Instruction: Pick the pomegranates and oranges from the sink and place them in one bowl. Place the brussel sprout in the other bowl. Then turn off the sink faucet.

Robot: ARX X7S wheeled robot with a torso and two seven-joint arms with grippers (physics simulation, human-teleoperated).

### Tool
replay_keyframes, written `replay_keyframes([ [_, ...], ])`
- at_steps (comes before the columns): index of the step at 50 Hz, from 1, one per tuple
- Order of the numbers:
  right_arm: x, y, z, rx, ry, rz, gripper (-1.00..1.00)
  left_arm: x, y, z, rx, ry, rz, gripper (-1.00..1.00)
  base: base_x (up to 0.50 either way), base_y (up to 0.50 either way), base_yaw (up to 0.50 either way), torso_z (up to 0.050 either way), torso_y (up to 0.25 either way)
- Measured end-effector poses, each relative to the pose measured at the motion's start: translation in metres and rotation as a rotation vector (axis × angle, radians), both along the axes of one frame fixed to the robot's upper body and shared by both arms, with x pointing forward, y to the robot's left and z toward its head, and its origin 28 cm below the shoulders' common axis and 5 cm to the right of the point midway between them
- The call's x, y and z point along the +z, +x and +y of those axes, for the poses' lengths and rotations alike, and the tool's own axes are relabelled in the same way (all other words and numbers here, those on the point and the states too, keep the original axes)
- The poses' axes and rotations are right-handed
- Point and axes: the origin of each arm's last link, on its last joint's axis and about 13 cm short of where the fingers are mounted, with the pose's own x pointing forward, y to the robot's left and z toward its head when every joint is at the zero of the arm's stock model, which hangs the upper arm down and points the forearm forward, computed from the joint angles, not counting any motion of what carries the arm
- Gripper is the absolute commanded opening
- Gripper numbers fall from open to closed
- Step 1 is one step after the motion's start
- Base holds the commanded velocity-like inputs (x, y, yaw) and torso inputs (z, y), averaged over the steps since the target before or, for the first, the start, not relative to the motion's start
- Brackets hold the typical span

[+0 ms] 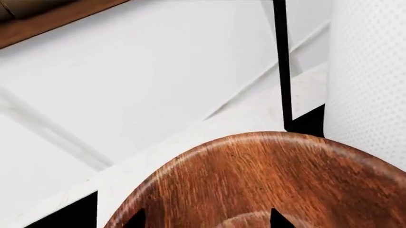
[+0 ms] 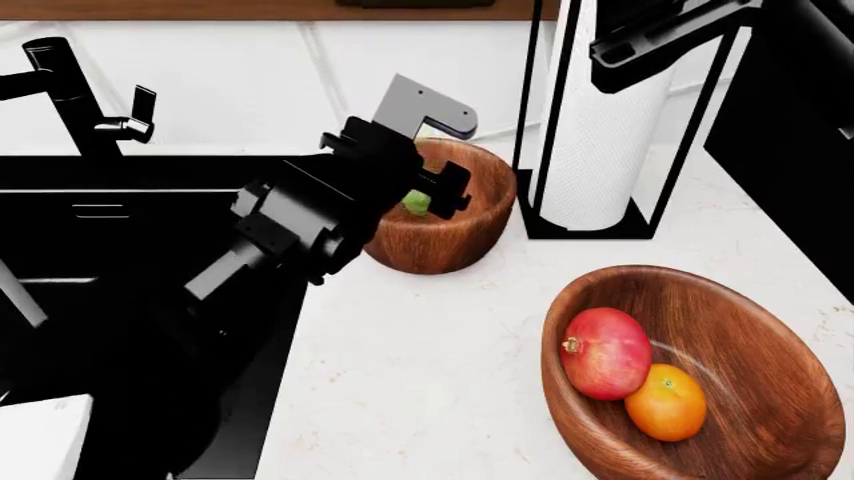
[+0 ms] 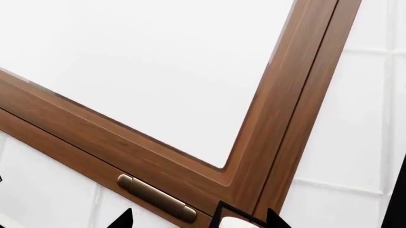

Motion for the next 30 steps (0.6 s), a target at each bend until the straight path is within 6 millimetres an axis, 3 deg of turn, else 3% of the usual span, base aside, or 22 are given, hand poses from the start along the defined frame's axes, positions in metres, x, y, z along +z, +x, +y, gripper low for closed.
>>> replay_keyframes([
  [30,-0.001,0.000,-0.001,0.002,0.003,0.002,1.00,0.011,0.002,-0.002,0.006,-0.030,-0.063,1.00,0.00,0.00,0.00,0.000,0.000],
])
